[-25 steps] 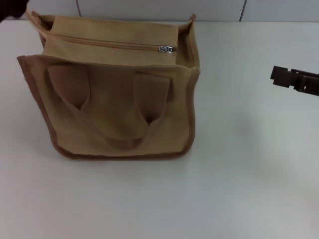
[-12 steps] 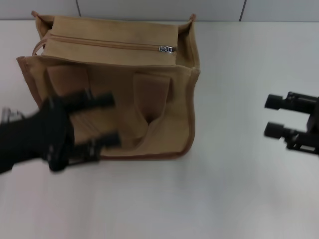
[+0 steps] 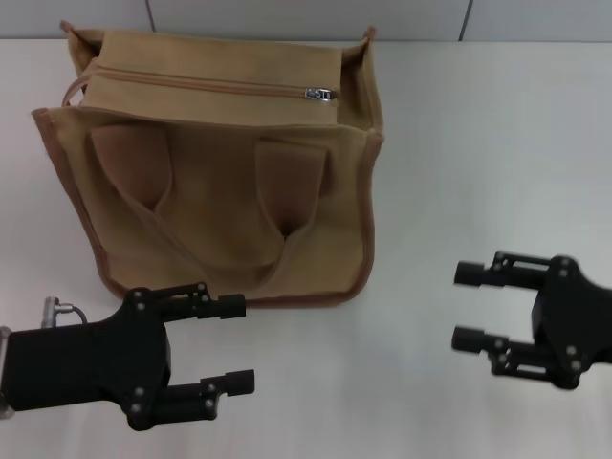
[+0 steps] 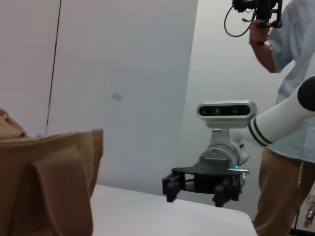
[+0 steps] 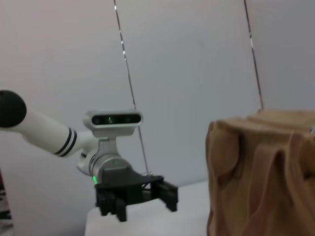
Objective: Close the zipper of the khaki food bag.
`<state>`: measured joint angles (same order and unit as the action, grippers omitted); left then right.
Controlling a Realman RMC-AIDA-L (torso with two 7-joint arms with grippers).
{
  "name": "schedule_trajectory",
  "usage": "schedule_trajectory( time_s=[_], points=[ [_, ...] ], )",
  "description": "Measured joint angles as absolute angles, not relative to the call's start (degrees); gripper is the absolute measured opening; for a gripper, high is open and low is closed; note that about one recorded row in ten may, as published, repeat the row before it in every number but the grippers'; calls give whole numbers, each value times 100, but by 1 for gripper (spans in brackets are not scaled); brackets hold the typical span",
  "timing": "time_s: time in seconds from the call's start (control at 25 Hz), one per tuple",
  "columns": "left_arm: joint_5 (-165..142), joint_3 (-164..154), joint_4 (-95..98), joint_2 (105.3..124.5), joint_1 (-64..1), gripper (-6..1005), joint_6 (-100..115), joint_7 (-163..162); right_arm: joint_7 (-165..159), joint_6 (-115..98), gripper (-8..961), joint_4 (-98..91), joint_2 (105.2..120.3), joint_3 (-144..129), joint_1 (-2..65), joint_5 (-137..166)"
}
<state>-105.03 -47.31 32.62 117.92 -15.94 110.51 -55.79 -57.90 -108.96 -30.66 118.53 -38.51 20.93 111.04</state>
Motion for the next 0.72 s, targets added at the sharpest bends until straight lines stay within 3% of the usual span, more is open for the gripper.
schedule_trajectory(
  time_s=[0.72],
  points=[
    [-10560, -4773, 2784, 11848, -1597, 697, 10828, -5270, -5394, -10257, 652, -2511, 11919, -4107, 2254, 11525]
  ],
)
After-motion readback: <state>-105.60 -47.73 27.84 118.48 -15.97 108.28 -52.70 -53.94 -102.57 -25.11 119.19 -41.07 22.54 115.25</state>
